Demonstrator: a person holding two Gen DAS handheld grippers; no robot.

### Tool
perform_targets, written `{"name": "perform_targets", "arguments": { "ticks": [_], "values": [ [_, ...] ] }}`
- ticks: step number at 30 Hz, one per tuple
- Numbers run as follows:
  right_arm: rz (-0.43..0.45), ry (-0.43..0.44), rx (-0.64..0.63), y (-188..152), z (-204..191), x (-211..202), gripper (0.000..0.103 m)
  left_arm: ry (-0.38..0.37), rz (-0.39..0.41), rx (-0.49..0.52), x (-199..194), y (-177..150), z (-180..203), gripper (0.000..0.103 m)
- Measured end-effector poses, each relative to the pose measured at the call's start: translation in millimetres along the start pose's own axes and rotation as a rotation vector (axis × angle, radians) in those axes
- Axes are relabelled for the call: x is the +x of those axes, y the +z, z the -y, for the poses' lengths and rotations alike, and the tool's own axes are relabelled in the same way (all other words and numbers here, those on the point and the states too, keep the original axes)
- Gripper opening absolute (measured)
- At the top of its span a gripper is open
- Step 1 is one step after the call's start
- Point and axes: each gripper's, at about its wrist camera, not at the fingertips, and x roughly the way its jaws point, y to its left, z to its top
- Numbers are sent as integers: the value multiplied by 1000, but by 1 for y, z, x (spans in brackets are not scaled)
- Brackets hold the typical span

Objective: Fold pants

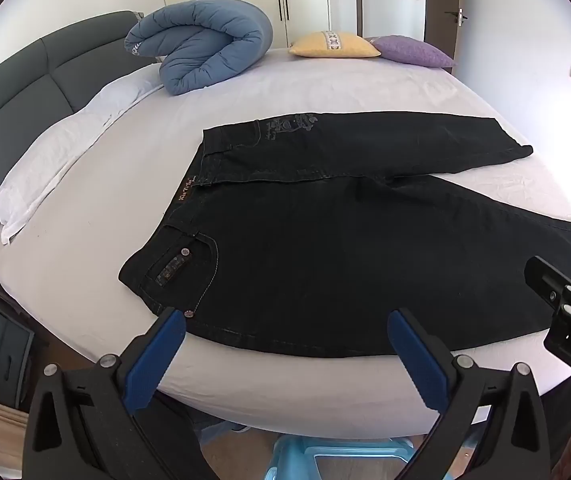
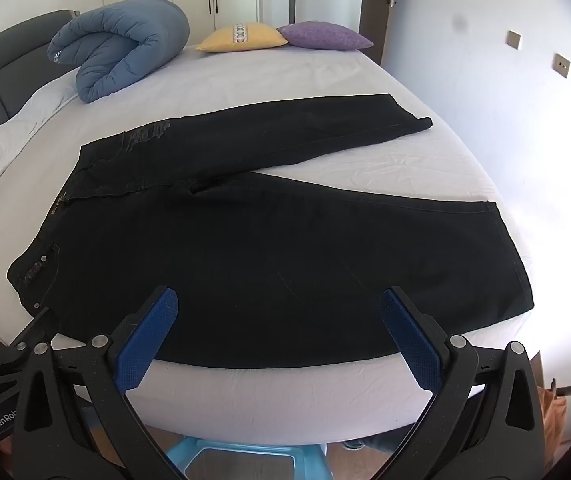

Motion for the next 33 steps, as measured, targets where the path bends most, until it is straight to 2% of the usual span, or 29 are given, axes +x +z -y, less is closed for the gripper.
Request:
{"name": "perform_targets", "arguments": {
  "ticks": [33],
  "values": [
    [-13, -4, 5, -15, -2, 7, 103, -5, -9, -13, 1, -4, -5, 103]
  ]
}}
